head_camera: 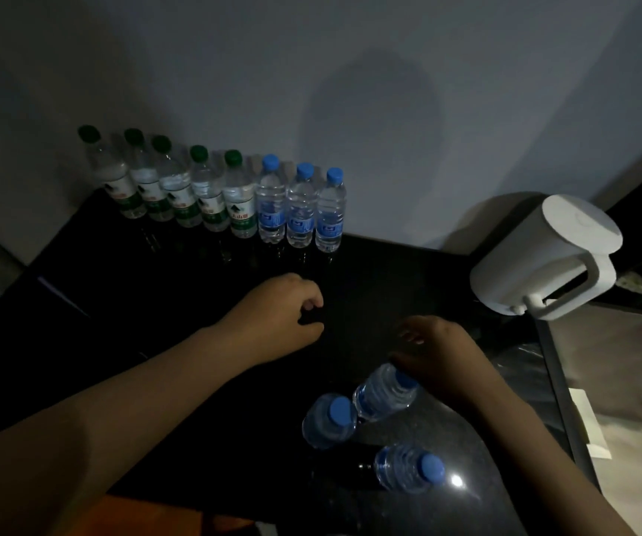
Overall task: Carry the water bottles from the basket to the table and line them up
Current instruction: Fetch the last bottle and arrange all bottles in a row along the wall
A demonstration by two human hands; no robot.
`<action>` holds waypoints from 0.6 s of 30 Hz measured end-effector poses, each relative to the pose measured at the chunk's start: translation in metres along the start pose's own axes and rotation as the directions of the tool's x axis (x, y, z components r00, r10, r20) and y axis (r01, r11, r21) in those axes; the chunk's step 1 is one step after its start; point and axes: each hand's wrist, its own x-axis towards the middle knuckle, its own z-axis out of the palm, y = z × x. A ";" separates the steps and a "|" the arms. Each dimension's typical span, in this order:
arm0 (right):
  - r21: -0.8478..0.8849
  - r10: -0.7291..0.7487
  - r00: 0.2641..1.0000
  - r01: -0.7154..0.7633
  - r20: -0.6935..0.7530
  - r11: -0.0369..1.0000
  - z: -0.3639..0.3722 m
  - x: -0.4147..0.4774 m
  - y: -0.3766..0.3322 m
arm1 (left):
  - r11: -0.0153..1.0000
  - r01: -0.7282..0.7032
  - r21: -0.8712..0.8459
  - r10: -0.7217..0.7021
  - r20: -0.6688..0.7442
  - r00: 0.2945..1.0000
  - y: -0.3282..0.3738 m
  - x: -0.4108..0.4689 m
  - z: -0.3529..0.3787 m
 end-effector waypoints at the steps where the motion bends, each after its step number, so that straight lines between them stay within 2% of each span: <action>1: 0.005 0.001 1.000 0.000 -0.011 1.000 0.001 -0.006 -0.001 | 1.000 -0.003 -0.008 0.003 0.003 1.000 0.000 -0.008 0.005; 7: 0.022 0.056 0.994 -0.055 -0.088 0.998 0.007 -0.033 0.001 | 0.998 0.024 -0.064 -0.021 0.041 0.999 0.001 -0.048 0.027; 11: 0.019 0.094 0.992 -0.093 -0.085 0.996 0.010 -0.044 0.004 | 0.994 0.039 -0.098 -0.032 0.071 0.997 0.005 -0.064 0.038; 18: -0.054 0.063 0.992 -0.069 -0.105 0.996 0.021 -0.043 -0.001 | 0.988 0.075 -0.135 -0.058 0.126 0.990 0.015 -0.080 0.058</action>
